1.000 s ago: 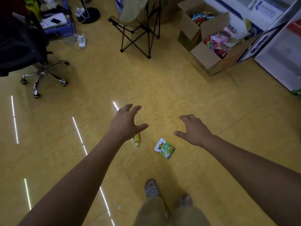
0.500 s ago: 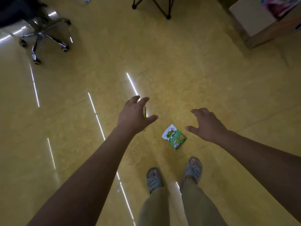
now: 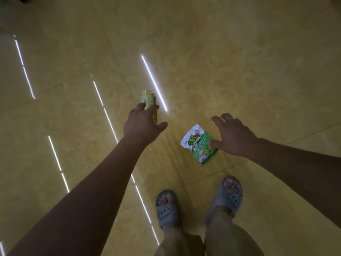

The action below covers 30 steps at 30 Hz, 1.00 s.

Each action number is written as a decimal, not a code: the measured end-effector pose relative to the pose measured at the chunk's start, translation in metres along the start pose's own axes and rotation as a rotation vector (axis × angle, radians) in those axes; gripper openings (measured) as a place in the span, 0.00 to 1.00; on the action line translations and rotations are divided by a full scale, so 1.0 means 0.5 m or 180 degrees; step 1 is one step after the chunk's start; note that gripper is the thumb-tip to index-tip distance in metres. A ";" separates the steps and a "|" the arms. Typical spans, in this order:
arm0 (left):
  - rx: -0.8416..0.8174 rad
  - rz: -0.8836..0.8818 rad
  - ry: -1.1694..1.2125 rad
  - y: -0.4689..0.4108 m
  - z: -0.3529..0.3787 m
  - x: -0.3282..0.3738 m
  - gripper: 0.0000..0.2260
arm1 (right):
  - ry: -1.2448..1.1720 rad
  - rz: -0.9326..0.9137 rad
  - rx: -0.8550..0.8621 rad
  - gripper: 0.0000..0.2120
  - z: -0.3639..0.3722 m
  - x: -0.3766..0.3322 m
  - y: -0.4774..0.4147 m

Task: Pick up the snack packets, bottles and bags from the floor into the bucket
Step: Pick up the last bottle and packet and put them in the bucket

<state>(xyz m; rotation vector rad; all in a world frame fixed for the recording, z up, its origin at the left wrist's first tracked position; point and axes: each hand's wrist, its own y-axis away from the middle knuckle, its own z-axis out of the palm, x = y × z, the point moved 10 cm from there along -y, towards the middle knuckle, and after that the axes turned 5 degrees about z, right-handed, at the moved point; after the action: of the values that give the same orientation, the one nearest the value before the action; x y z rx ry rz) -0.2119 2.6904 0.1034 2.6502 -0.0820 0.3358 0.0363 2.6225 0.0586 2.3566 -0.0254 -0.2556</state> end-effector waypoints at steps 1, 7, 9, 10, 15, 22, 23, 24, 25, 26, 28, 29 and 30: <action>-0.0037 -0.0006 -0.0071 -0.013 0.035 -0.014 0.31 | 0.0003 -0.0011 -0.0023 0.40 0.032 -0.002 -0.020; -0.0325 0.0005 -0.0329 -0.092 0.228 -0.103 0.33 | -0.0098 0.0143 -0.0216 0.46 0.229 0.003 -0.136; -0.0369 -0.0008 -0.0370 -0.119 0.275 -0.132 0.34 | -0.0094 0.0204 -0.0275 0.49 0.292 0.005 -0.170; -0.0388 -0.0041 -0.0390 -0.133 0.296 -0.148 0.35 | -0.0098 0.0227 -0.0296 0.51 0.322 0.005 -0.185; -0.0377 -0.0344 -0.0332 -0.197 0.378 -0.225 0.37 | -0.0121 0.0331 -0.0439 0.65 0.444 0.005 -0.241; -0.0380 -0.0385 0.0298 -0.248 0.455 -0.288 0.33 | 0.0577 0.0583 -0.0096 0.61 0.494 -0.008 -0.260; -0.0314 -0.0368 0.0364 -0.249 0.455 -0.288 0.32 | 0.0638 0.0591 0.0002 0.60 0.493 -0.010 -0.263; -0.0202 -0.0341 0.0396 -0.248 0.450 -0.287 0.29 | 0.0655 0.0590 0.0038 0.59 0.494 -0.011 -0.265; -0.0093 -0.0321 0.0407 -0.242 0.443 -0.283 0.26 | 0.0640 0.0598 0.0025 0.57 0.491 -0.012 -0.265; -0.0020 -0.0309 0.0402 -0.232 0.437 -0.278 0.23 | 0.0608 0.0596 -0.0010 0.55 0.490 -0.010 -0.266; 0.0028 -0.0286 0.0370 -0.208 0.428 -0.260 0.20 | 0.0522 0.0504 -0.0060 0.51 0.476 -0.009 -0.265; 0.0030 -0.0272 0.0378 -0.195 0.423 -0.251 0.20 | 0.0487 0.0389 -0.0057 0.48 0.465 -0.012 -0.263; 0.0024 -0.0241 0.0409 -0.181 0.417 -0.240 0.19 | 0.0435 0.0263 -0.0048 0.44 0.451 -0.014 -0.259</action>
<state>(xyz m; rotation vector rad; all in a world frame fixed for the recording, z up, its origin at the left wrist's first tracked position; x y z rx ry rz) -0.2715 2.6763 -0.1463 2.6236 0.0606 0.4807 -0.0212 2.5601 -0.1875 2.3466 -0.0548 -0.0542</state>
